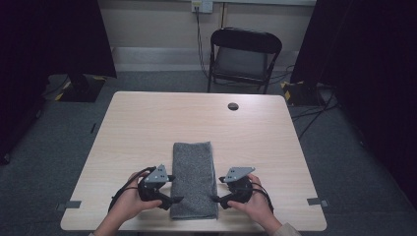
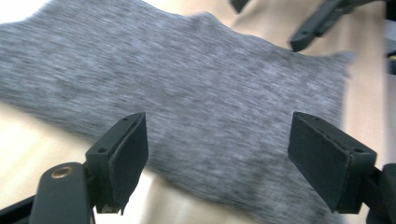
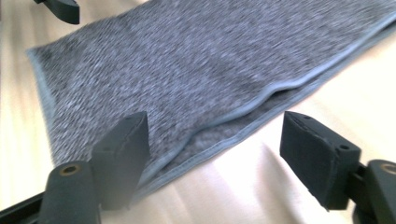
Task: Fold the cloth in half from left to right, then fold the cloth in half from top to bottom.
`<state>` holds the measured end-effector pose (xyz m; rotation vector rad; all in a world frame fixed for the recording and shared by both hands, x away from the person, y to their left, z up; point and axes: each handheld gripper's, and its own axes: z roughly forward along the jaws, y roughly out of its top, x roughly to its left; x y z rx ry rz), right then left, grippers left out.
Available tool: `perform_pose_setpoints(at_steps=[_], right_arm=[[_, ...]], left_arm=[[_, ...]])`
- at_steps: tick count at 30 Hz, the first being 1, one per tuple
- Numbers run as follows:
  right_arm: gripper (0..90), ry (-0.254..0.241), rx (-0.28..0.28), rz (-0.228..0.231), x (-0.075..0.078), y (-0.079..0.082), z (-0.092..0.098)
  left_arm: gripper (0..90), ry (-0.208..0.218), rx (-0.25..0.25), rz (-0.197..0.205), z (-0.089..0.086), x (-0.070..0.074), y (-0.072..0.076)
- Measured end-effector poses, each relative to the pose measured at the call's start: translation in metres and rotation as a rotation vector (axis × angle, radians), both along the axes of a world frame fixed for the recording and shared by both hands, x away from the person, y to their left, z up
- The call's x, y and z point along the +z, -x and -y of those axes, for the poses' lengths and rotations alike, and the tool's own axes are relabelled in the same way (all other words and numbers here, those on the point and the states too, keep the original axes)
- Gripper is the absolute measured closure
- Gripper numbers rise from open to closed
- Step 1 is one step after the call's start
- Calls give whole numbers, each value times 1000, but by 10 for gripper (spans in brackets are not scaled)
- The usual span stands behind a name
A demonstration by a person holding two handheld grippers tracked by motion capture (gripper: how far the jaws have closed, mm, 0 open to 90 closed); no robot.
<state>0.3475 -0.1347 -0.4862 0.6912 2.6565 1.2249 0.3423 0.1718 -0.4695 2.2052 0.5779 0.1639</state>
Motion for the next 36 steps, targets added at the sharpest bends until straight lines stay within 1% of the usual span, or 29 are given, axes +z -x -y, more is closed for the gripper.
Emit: perform_pose_setpoints(at_steps=[3,5,7,9,11,13,14,16,17,19,21,24,25,27,28,29,31,34,36], right_arm=[[207,-16,-18,-8,5,-6,0],[199,-19,-25,8,8,-10,0],[187,-26,-31,0,9,-14,0],[185,-38,-39,-7,9,-18,-1],[179,-36,-42,-7,8,-21,-1],[179,-24,-53,-6,6,-26,-1],[178,-28,-60,-9,6,-28,-1],[179,-30,-74,-15,4,-33,0],[182,-19,-81,-11,4,-37,0],[184,-14,-90,-13,4,-42,0],[184,-10,-94,-10,5,-48,-1],[189,-8,-101,2,6,-56,-3],[192,-11,-103,1,6,-60,-4],[198,-10,-115,5,5,-65,-5],[203,-17,-121,2,4,-69,-6],[203,-17,-124,-2,4,-72,-7],[203,-12,-124,3,4,-77,-9],[203,-18,-125,5,6,-84,-13],[211,-23,-120,-1,6,-88,-16]], left_arm=[[193,10,30,0,-2,1,-11],[189,11,36,6,0,1,-18],[189,22,40,4,2,1,-25],[182,28,51,10,4,0,-31],[172,32,58,4,6,-2,-38],[167,35,84,-4,7,-4,-46],[167,40,94,-3,6,-5,-49],[169,34,119,-2,5,-6,-56],[170,33,127,0,4,-6,-59],[170,24,132,-1,3,-6,-63],[169,19,134,12,1,-5,-67],[180,24,137,31,-1,-3,-73],[193,29,145,31,-2,-3,-74],[190,30,150,29,-2,-3,-78],[190,22,155,36,-3,-3,-80],[190,19,153,32,-3,-3,-82],[187,15,164,28,-4,-3,-86],[190,8,176,20,-7,-3,-92],[189,3,183,30,-10,-4,-95]])
